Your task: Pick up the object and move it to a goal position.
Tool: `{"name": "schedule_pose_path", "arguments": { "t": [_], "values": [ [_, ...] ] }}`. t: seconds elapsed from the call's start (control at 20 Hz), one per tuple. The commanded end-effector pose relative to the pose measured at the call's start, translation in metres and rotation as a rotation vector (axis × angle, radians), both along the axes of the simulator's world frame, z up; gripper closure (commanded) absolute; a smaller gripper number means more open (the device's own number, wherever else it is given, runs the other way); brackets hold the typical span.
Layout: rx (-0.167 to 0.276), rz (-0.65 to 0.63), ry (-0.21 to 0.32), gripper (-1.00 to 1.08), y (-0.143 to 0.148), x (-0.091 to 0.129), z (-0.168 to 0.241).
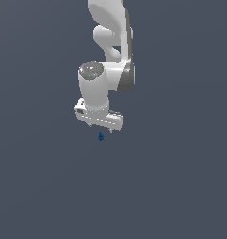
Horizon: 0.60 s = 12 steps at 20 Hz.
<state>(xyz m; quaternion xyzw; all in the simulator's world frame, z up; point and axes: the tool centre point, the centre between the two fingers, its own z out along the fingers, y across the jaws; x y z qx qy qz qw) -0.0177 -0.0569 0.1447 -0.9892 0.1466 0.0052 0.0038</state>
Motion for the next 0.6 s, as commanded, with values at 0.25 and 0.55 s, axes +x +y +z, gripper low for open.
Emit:
{"name": "schedule_pose_path", "arguments": {
  "t": [0.25, 0.55],
  "values": [
    [-0.004, -0.190, -0.003, -0.92, -0.006, -0.012, -0.030],
    [-0.008, -0.292, -0.006, -0.92, -0.009, -0.020, -0.045]
  ]
}}
